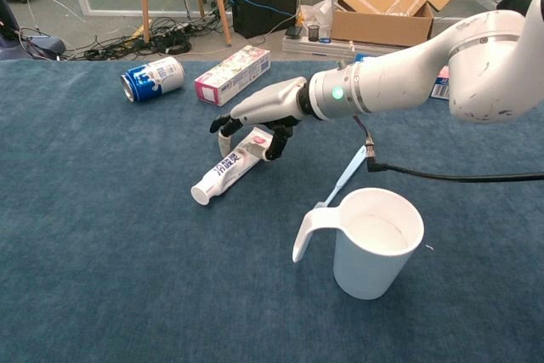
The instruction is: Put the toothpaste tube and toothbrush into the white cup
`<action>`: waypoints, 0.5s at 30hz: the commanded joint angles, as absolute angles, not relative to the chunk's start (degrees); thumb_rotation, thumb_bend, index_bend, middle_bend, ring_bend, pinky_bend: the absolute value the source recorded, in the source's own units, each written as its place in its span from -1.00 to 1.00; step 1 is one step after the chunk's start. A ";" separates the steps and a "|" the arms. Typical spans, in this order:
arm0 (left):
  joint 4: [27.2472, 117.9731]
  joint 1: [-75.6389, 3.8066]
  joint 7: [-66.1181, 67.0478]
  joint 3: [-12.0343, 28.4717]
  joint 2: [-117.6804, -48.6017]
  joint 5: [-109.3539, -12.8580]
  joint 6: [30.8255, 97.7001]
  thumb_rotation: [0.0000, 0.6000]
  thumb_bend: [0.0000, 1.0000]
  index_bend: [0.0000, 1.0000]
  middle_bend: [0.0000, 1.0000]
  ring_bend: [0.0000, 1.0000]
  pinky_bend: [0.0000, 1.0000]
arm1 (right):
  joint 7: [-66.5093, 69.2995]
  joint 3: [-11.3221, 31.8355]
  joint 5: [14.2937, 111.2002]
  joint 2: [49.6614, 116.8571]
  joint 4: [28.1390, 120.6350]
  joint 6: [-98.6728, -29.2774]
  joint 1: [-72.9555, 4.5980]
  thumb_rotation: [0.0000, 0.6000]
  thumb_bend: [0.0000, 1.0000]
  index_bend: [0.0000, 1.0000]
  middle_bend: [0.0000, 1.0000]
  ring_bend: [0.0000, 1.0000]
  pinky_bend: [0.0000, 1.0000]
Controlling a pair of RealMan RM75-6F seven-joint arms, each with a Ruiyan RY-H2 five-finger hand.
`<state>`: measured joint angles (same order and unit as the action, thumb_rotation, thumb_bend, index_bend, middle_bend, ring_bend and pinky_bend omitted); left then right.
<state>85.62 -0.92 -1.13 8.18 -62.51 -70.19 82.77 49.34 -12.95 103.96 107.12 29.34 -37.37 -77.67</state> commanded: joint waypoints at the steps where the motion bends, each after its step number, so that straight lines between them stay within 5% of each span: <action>1: 85.64 -0.91 -1.09 8.16 -62.54 -70.25 82.79 1.00 -0.80 0.18 -0.16 -0.38 -0.35 | 49.29 -13.09 103.89 106.94 29.41 -37.64 -77.66 1.00 0.24 -0.40 -0.99 -1.00 -0.86; 15: 86.08 -0.87 -0.63 7.94 -62.59 -71.06 83.24 1.00 -0.80 0.18 -0.16 -0.38 -0.35 | 45.58 -12.64 102.45 104.09 33.62 -37.74 -77.46 1.00 0.30 0.03 -0.99 -1.00 -0.86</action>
<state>86.08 -0.87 -0.63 7.94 -62.59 -71.07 83.23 45.82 -12.76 102.63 104.29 33.38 -37.87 -77.49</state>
